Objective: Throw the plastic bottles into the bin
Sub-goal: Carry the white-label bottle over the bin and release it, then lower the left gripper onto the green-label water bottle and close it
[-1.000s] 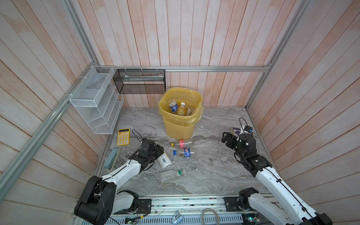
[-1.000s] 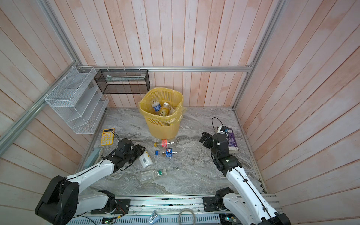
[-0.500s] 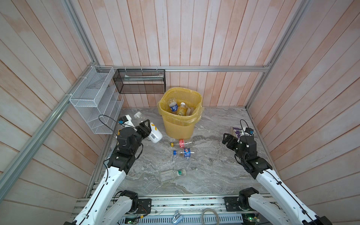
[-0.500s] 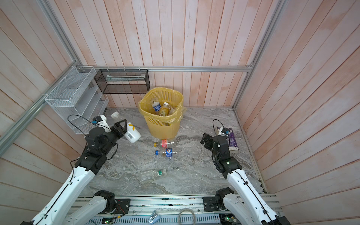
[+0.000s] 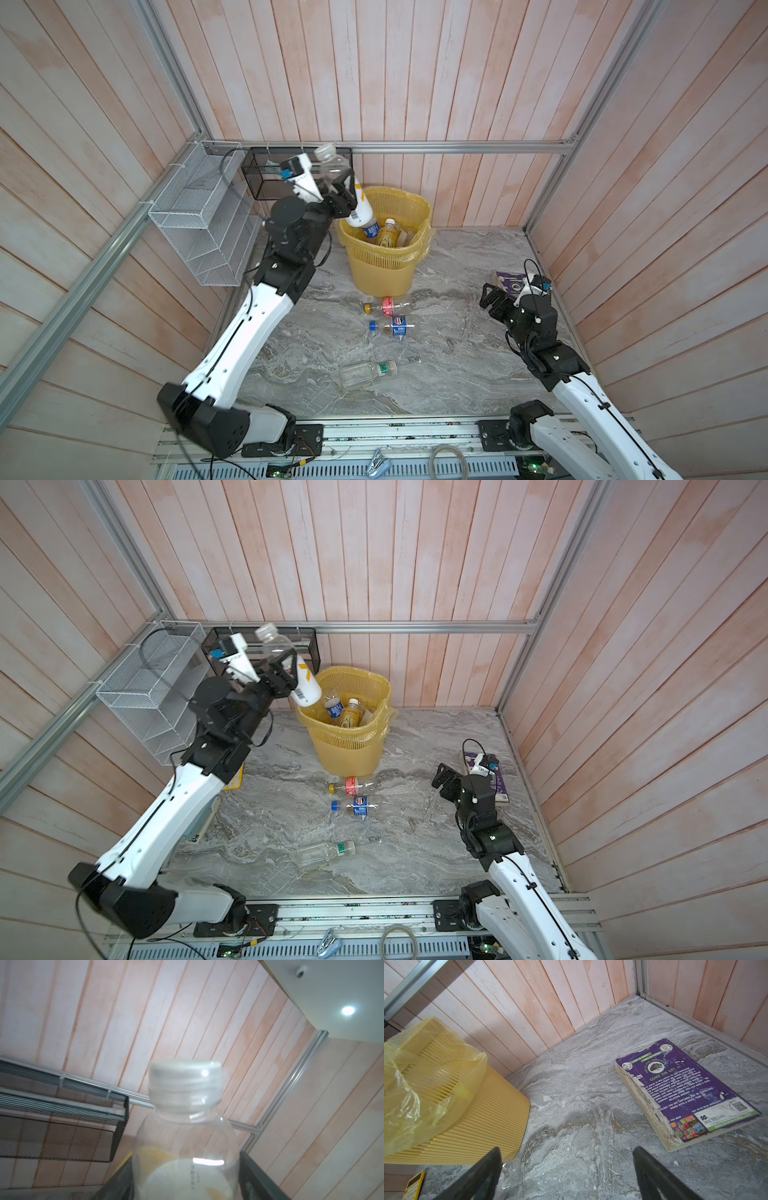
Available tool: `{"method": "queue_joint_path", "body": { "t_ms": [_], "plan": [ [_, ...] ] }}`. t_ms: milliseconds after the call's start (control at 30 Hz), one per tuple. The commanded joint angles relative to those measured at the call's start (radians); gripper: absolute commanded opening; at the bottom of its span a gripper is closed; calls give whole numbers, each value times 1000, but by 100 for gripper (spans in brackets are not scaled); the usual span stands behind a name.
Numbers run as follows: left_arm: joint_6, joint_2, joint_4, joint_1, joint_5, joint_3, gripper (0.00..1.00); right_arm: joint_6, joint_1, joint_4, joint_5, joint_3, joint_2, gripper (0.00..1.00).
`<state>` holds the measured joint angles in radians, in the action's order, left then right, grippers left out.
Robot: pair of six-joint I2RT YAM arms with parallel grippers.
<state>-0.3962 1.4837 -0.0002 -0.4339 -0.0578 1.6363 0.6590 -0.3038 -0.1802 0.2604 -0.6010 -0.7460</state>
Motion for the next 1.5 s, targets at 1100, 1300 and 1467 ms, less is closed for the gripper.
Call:
{"method": "queue_joint_path", "body": {
  "t_ms": [1100,1300,1467],
  "plan": [
    [516,-280,-739,-450,-85,-562,100,-67,5,23,-65,-22,-88,99],
    [601,-177,-908,-509,-45,-608,100,-82,6,36,-93,-31,-113,99],
    [635,-141,-928,-573,7,-640,100,-82,6,38,-96,-19,-101,99]
  ]
}}
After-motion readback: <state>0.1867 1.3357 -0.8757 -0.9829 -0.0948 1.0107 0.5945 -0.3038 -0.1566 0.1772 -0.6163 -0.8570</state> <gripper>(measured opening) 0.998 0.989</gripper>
